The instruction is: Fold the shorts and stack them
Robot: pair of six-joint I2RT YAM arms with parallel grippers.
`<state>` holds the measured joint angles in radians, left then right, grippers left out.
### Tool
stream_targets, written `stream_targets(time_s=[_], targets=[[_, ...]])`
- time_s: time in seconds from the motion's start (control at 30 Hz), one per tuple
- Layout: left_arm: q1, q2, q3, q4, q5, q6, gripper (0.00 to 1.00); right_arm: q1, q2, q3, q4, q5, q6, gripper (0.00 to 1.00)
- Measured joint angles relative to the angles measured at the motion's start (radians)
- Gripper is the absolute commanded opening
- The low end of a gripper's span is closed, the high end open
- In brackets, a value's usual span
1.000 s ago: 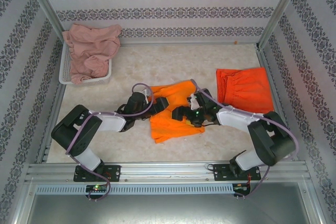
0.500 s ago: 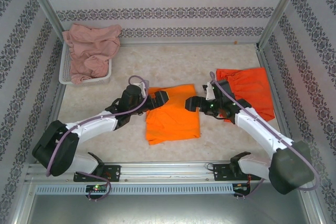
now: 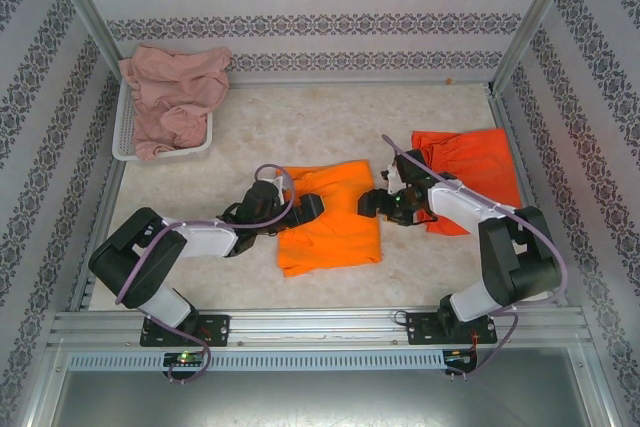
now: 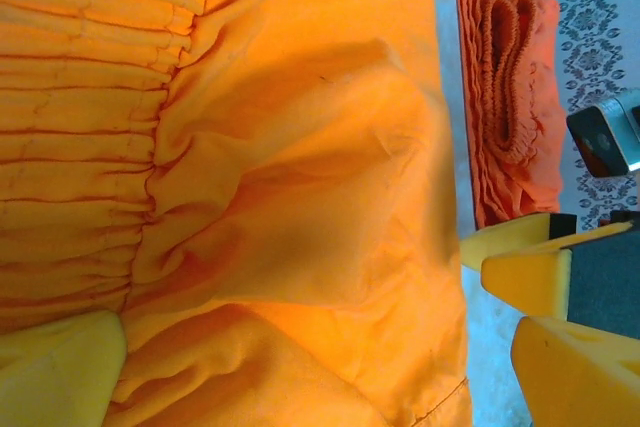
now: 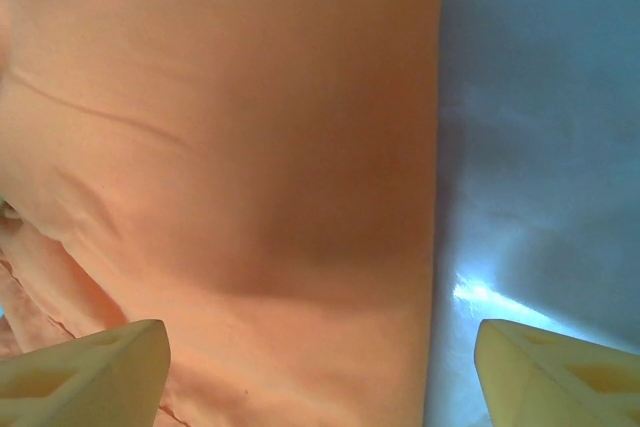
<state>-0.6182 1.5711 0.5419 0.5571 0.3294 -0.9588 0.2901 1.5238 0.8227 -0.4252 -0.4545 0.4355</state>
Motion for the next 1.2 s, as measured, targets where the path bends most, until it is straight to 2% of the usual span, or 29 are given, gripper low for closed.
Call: stream_targets(time_s=[0.43, 0.7, 0.93, 1.2], targets=[[0.000, 0.000, -0.008, 0.020, -0.001, -0.008, 1.00, 0.000, 0.155, 0.100, 0.018, -0.006, -0.017, 0.65], [0.000, 0.003, -0.010, 0.028, -0.001, -0.008, 1.00, 0.007, 0.195, 0.121, 0.017, -0.006, -0.016, 0.55], [0.000, 0.005, -0.013, 0.039, -0.001, -0.010, 1.00, 0.009, 0.209, 0.133, 0.014, -0.001, -0.024, 0.58], [0.000, 0.005, -0.021, 0.055, -0.002, -0.011, 1.00, -0.001, 0.177, 0.131, -0.006, 0.055, -0.043, 0.57]])
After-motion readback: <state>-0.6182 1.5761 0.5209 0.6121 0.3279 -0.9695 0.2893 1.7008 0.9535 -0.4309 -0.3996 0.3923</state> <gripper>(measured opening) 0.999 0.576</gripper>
